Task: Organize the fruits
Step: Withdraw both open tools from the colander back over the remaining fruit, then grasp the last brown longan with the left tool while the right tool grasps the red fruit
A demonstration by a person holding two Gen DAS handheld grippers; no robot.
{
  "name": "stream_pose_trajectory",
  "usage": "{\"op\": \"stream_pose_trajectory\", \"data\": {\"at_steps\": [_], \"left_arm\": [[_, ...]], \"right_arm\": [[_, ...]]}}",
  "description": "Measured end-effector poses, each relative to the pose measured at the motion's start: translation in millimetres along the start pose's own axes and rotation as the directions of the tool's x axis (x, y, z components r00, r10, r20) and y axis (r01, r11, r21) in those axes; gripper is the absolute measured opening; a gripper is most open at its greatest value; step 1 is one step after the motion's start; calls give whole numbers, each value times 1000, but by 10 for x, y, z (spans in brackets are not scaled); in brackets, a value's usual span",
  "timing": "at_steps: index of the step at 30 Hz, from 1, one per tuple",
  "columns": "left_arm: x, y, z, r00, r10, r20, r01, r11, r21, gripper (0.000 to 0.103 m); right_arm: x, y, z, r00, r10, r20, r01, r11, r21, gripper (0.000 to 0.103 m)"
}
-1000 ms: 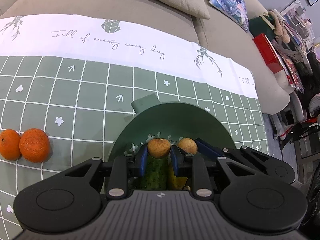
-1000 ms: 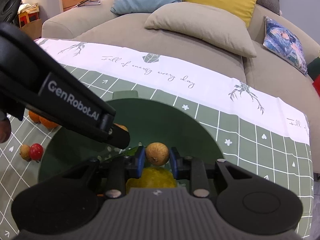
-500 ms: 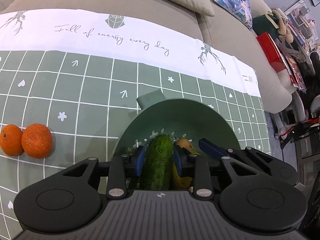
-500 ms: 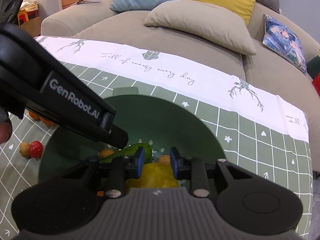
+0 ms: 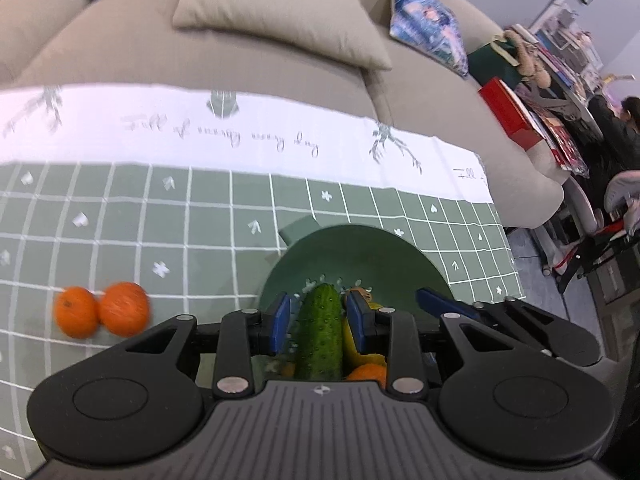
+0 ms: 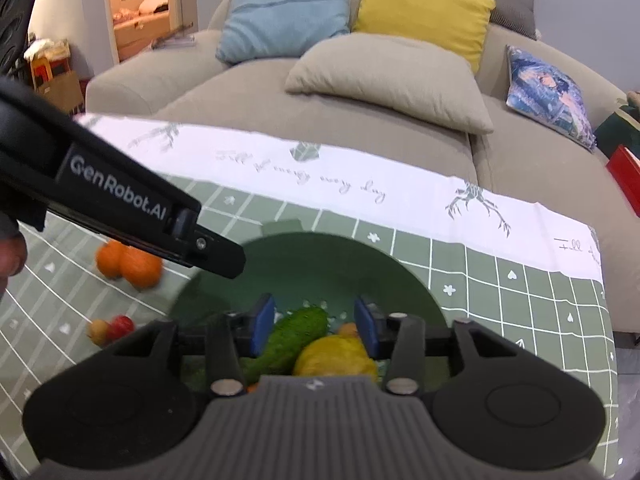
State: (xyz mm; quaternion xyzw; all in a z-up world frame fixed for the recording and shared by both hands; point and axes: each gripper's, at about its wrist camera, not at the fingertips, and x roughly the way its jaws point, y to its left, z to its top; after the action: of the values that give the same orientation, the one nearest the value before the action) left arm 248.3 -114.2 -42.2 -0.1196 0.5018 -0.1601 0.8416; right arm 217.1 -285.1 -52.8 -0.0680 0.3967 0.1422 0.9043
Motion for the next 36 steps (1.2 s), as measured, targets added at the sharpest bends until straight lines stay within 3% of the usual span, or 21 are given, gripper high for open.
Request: {"op": "stream_pose_trajectory", "data": {"at_steps": [6, 15, 24, 27, 36], "left_arm": [[-363, 129, -185, 996, 30, 78, -35, 997, 65, 35], [-772, 596, -590, 985, 108, 133, -116, 992, 57, 36], [-955, 1004, -1029, 978, 153, 143, -160, 986, 42, 36], [-987, 1051, -1151, 972, 171, 163, -185, 980, 71, 36], [-872, 1072, -1236, 982, 128, 137, -141, 985, 94, 36]], "right_arm": [[-269, 281, -87, 999, 9, 47, -12, 997, 72, 52], [-506, 807, -341, 997, 34, 65, -42, 990, 131, 53], [-660, 1344, -557, 993, 60, 98, -67, 995, 72, 52], [-651, 1461, -611, 993, 85, 84, -90, 994, 59, 51], [-449, 1588, -677, 995, 97, 24, -98, 995, 34, 37]]}}
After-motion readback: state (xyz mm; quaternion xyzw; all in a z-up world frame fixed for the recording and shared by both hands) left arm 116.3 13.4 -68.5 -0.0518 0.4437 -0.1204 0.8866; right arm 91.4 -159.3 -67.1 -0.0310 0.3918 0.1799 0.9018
